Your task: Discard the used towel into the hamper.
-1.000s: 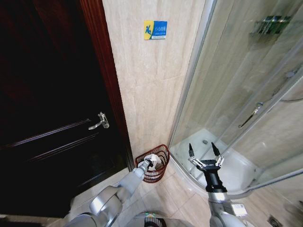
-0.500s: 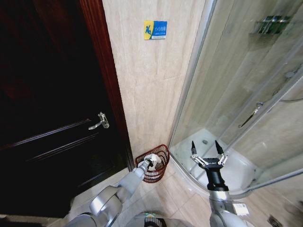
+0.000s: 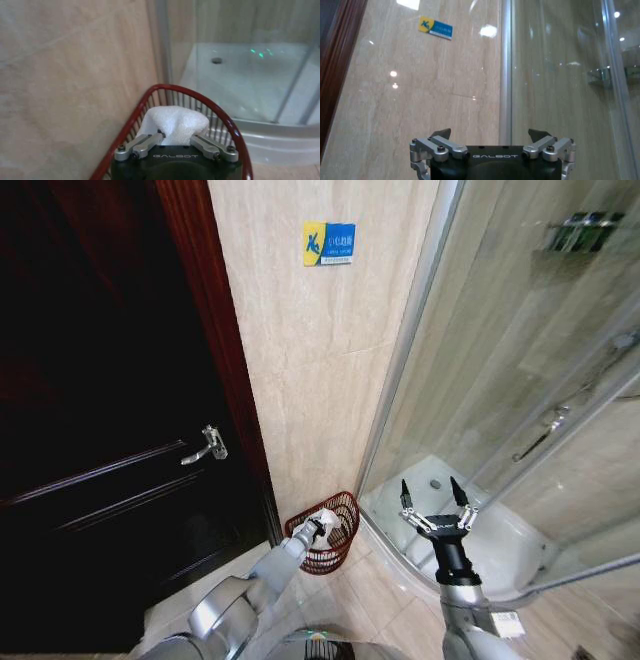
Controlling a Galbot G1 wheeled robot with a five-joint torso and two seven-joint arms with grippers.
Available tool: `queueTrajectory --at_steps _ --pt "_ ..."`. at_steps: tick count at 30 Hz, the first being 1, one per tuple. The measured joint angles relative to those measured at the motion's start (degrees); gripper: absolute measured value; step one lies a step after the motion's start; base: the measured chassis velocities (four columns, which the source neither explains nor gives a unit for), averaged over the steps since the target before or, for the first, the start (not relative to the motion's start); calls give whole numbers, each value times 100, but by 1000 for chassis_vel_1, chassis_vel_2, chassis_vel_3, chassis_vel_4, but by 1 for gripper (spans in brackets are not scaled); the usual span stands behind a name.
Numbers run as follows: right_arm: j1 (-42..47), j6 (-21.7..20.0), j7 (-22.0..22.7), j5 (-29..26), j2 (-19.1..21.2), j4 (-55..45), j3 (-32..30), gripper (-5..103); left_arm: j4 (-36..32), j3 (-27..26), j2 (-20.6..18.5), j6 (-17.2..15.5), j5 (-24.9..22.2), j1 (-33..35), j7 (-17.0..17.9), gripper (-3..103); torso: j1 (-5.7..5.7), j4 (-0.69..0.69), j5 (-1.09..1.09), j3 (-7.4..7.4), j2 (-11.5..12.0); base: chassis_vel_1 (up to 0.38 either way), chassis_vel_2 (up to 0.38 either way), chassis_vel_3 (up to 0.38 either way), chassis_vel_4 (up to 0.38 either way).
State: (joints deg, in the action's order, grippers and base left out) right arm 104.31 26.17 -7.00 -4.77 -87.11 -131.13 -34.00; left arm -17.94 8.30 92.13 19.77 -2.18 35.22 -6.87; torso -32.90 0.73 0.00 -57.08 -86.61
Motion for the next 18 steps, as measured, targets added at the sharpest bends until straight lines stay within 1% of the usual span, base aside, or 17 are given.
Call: queueTrajectory --at_steps 2,4,6,8,10,11,13,14,15,16,18 --pt "-4 42 -34 6 0 42 2 100 46 -15 -1 -15 154 6 -17 4 2 0 3 0 0 0 0 0 0" --pt "-6 45 -42 6 -1 48 1 100 45 -33 0 -34 201 6 -19 3 4 0 2 1 -1 0 0 0 0" --pt "-16 45 -58 6 2 64 1 100 27 -54 0 -48 232 -5 -17 13 6 0 0 1 -1 0 0 0 0" --pt "-23 44 -57 10 2 68 1 100 22 -59 0 -48 232 -14 -12 13 7 0 1 2 -2 0 0 0 0" --pt "-31 31 -52 42 -4 70 -2 100 16 -63 0 -41 237 -39 -9 24 7 0 0 2 -2 0 0 0 0" --pt "-31 31 -52 42 -4 70 -2 100 16 -63 0 -41 237 -39 -9 24 7 0 0 2 -2 0 0 0 0" --pt "-33 20 -53 79 -11 72 -7 100 15 -56 0 -36 414 -61 -10 34 6 0 0 2 -2 0 0 0 0" --pt "-31 19 -59 83 -12 72 -8 100 21 -57 0 -39 618 -65 -9 40 5 0 0 2 -2 0 0 0 0" --pt "-31 19 -59 83 -12 72 -8 100 21 -57 0 -39 618 -65 -9 40 5 0 0 2 -2 0 0 0 0" --pt "-31 20 -73 83 -15 74 -11 100 30 -63 0 -52 851 -65 -10 45 4 0 0 1 -2 0 0 0 0" --pt "-31 22 -77 82 -17 76 -13 100 30 -67 0 -58 929 -62 -10 45 4 0 0 1 -2 0 0 0 0"
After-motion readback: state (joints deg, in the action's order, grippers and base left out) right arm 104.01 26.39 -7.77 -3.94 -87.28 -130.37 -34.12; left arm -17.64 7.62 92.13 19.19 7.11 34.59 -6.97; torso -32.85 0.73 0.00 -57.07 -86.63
